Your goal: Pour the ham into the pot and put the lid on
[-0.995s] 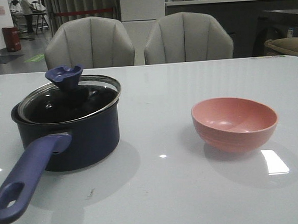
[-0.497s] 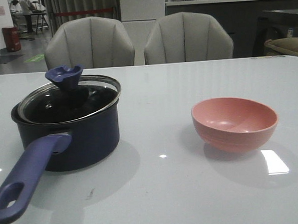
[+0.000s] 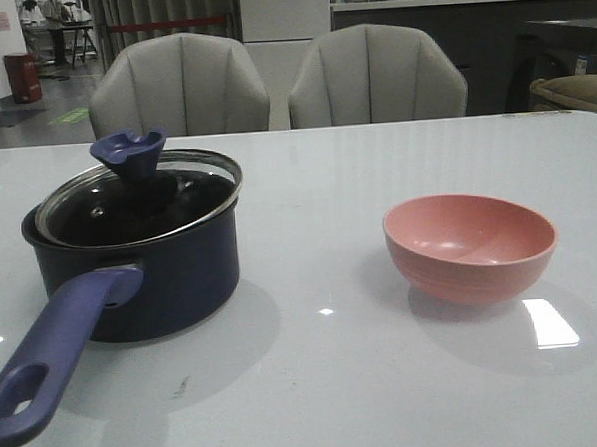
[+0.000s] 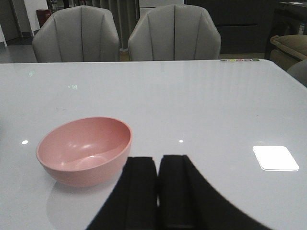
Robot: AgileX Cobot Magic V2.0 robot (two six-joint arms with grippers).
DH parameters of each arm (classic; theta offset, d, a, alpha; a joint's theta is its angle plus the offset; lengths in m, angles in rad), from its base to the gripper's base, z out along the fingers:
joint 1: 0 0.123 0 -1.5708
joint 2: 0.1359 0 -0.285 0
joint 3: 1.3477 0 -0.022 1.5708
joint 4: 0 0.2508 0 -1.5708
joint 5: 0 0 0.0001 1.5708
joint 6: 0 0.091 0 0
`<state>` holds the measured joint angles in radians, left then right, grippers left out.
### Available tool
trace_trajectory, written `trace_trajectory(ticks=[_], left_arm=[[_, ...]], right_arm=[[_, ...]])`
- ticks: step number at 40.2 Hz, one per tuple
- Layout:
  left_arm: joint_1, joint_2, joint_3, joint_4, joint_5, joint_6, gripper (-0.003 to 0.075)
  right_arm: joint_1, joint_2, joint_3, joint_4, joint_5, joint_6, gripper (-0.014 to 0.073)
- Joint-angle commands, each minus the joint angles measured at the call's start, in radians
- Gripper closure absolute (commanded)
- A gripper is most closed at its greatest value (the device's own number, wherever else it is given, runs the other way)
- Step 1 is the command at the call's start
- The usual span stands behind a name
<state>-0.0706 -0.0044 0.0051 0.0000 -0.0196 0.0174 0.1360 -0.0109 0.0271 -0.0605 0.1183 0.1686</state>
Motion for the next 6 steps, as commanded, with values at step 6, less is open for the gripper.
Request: trace_trajectory(ticks=[6], left_arm=[[0.001,-0.018,0.020,-0.006,-0.075,0.000,0.0607]], right_arm=[[-0.002,-0.019,-0.005,-0.016,-0.092,-0.003,0.0444]])
